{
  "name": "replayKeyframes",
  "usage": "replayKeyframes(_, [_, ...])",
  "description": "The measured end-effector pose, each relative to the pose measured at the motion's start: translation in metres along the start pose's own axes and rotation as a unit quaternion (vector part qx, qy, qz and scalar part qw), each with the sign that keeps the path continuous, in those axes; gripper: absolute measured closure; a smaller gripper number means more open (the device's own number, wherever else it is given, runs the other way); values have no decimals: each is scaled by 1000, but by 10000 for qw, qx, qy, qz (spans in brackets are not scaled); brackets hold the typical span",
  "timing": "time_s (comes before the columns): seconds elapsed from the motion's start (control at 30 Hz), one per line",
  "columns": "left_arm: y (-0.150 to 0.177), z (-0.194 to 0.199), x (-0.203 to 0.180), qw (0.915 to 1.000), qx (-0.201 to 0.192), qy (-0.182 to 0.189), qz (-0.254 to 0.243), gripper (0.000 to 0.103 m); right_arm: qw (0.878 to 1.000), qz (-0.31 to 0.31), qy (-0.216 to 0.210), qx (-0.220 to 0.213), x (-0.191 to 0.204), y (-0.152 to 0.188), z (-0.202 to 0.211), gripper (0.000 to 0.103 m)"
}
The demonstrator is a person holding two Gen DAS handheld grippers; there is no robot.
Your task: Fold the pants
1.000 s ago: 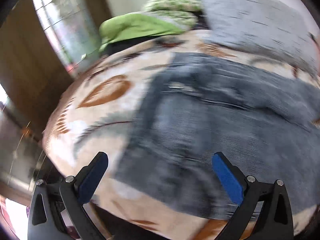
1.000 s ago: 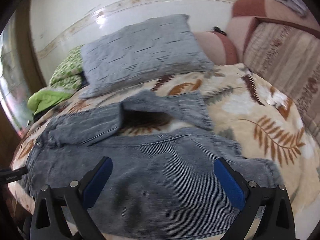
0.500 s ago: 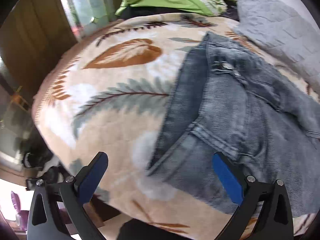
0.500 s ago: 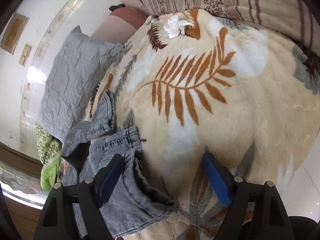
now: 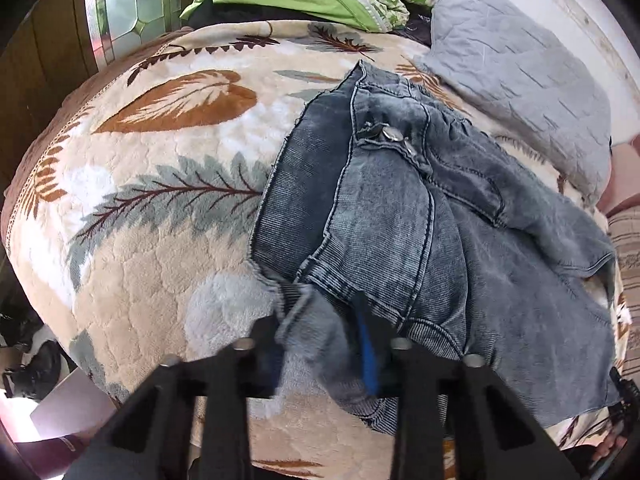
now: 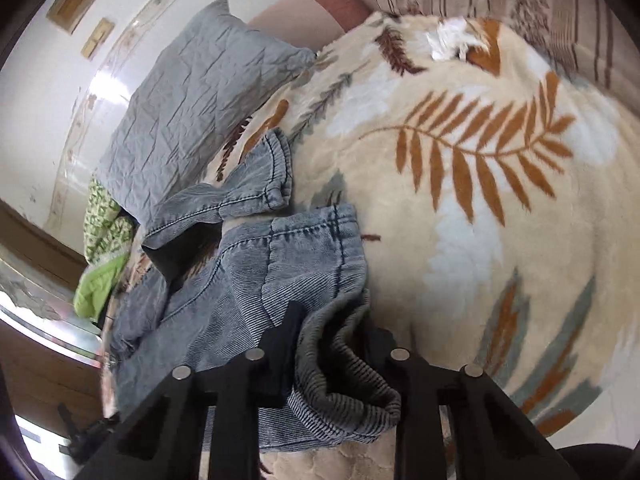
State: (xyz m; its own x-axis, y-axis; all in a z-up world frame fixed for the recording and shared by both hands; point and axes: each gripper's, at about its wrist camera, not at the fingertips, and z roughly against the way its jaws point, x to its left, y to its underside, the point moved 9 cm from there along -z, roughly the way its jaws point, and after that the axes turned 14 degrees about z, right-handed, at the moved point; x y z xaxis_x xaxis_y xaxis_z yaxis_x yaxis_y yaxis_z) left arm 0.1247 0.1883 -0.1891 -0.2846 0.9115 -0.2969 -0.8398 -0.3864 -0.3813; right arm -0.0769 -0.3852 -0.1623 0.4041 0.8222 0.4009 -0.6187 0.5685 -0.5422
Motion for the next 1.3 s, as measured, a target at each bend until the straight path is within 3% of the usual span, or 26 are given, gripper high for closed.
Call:
replayKeyframes(0.1, [-2,1,5,9999,63,91,99,81,9996,-73,224,-168,-9,-5,6,81])
replayKeyframes(0.2, [-3,1,13,9996,127,115,203,81,9990,-314,333,-10,-26,-3,2,81])
replayKeyframes(0.3, [0,5,25,9993,115,-2,345,74,9983,-496,305,8,-34,-1,3,81])
replayKeyframes(0.37, [2,7,33,9988,82,-190,448,47,9963,-840,132,-127,-39,-4,9,77])
replayKeyframes(0.43, [3,3,37,9980,219,-221,551,30,9927,-1167,156,-264,-48,-7,15,69])
replayKeyframes(0.53, [2,0,37,9971,251,-197,684,27,9911,-1031,484,-682,-48,-17,31,66])
replayKeyframes(0.6, [3,-2,31,9979,238,-176,578,28,9914,-704,575,-943,-36,-25,42,66])
replayKeyframes(0.7, [2,-2,21,9991,99,-196,357,65,9901,-242,683,-1204,-14,-33,51,60])
replayKeyframes(0.73, [3,0,17,9993,108,-50,368,87,9897,-130,700,-1239,-8,-34,51,47])
replayKeyframes(0.9, [4,4,14,9991,13,49,419,89,9903,256,608,-1225,17,-33,45,43])
replayKeyframes(1.07, [6,33,17,9987,-264,301,321,89,9872,762,582,-1271,42,-30,43,43])
replayKeyframes(1.3, [18,52,23,9997,-219,-10,-69,89,9859,1099,263,-1235,69,-33,33,43])
